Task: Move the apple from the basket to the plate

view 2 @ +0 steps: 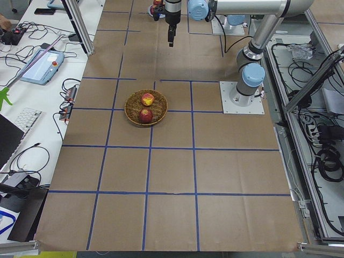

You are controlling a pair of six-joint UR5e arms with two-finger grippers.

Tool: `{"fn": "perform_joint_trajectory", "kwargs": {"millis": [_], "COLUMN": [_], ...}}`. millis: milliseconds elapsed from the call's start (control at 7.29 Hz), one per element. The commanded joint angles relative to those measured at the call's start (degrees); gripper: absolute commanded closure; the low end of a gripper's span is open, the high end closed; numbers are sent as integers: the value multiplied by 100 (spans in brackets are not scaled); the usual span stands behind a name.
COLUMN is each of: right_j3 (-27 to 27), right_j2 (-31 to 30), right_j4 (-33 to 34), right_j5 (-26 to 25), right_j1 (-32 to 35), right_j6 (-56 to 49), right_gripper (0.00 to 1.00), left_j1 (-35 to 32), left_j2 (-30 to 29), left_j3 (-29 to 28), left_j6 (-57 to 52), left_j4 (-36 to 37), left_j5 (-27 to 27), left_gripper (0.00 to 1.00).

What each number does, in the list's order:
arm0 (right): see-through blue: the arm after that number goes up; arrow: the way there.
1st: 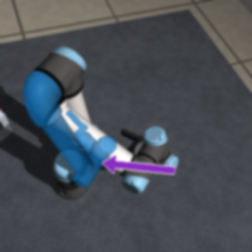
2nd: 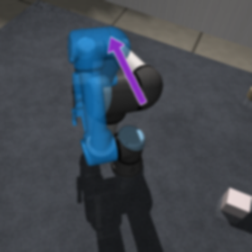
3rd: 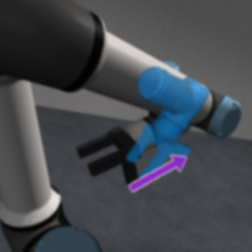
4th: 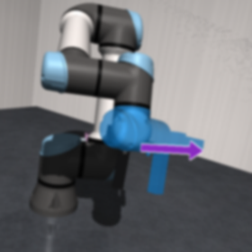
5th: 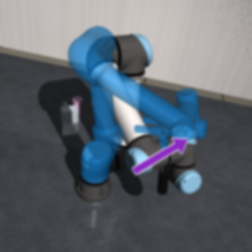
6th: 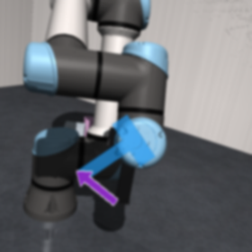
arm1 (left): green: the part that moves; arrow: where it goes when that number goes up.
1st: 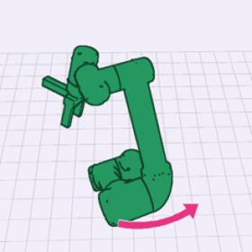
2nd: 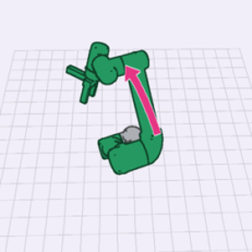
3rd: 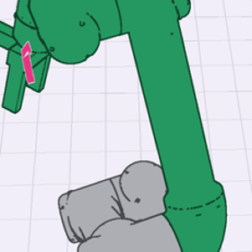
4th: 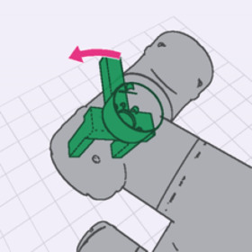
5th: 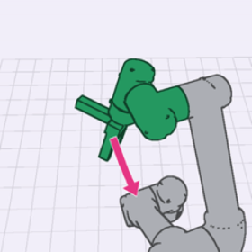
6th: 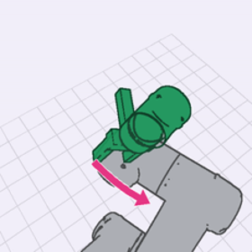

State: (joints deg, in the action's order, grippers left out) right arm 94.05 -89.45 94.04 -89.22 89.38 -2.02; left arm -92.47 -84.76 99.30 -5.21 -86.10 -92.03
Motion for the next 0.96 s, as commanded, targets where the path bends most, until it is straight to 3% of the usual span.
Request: {"fn": "perform_joint_trajectory", "kwargs": {"millis": [0,823], "right_j3": [8,8], "right_j2": [6,-2], "right_j4": [-8,-8], "right_j5": [1,-8], "right_j1": [0,0], "right_j6": [0,0], "right_gripper": [0,0], "left_j1": [27,44], "left_j2": [12,3], "left_j3": [-7,28], "left_j6": [-68,-24], "left_j4": [32,199], "left_j5": [-7,-34], "left_gripper": [0,0]}}
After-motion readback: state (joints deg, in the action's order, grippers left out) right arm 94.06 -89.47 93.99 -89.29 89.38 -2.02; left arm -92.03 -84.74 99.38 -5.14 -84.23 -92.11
